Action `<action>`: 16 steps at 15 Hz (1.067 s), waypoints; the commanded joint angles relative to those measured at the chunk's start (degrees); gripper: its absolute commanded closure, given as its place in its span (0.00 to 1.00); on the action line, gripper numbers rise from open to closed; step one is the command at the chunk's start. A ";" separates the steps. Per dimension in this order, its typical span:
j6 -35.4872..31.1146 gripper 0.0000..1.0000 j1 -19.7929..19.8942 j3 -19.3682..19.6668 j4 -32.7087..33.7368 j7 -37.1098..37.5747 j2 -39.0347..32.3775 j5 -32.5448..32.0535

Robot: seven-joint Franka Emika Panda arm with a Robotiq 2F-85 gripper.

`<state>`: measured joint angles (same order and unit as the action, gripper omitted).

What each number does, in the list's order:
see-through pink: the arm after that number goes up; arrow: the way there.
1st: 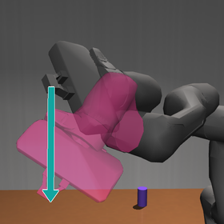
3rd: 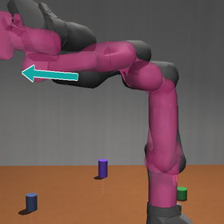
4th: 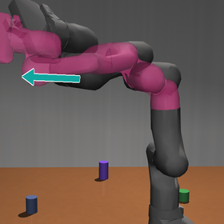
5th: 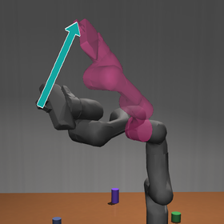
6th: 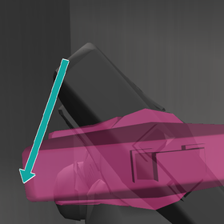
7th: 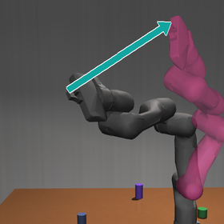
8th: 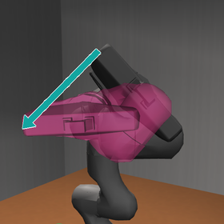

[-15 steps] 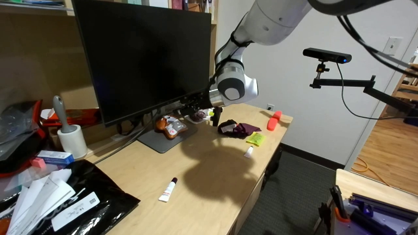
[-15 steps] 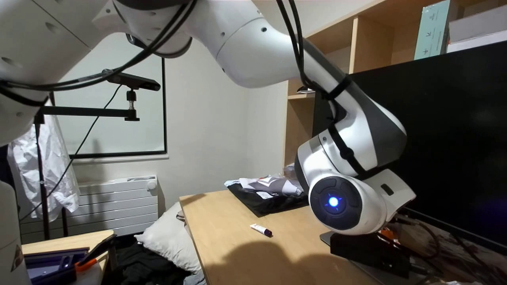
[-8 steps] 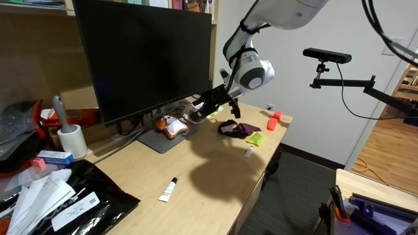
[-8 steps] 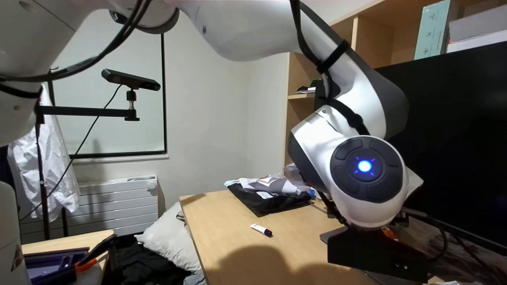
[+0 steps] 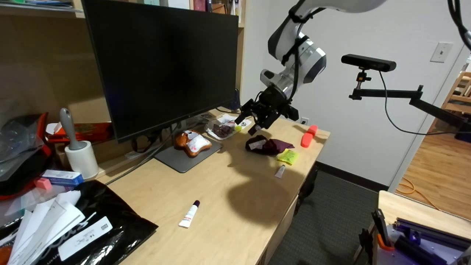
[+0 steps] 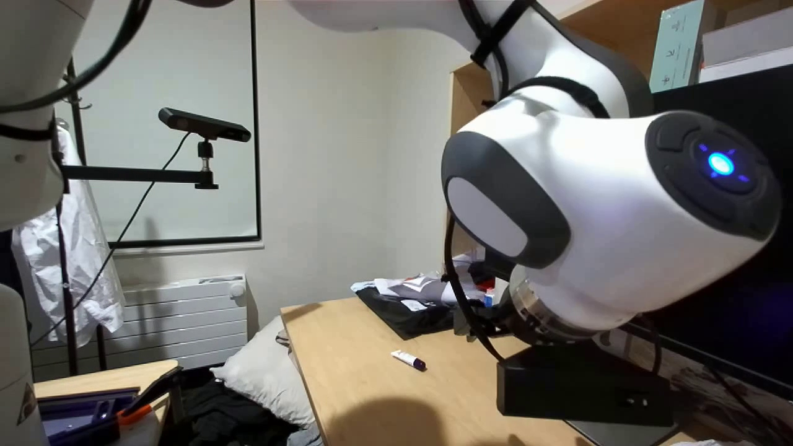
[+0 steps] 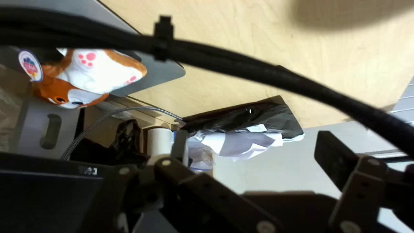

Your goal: Move the yellow object to the right

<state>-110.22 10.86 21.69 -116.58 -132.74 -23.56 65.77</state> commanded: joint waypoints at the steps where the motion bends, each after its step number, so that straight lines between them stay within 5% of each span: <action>1: -0.38 0.00 3.55 -3.58 0.04 0.46 1.13 -1.82; 5: 0.19 0.00 3.54 -4.06 -0.42 0.37 1.75 -2.97; 7: 0.84 0.00 3.08 -4.46 -0.97 -3.57 2.41 -10.40; 14: -24.61 0.00 2.40 -7.75 -10.44 -15.58 9.19 -4.92; 16: -22.31 0.00 3.41 -8.43 -7.36 -12.09 6.30 -6.56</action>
<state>-132.33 12.65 14.93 -124.00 -145.21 -17.38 59.79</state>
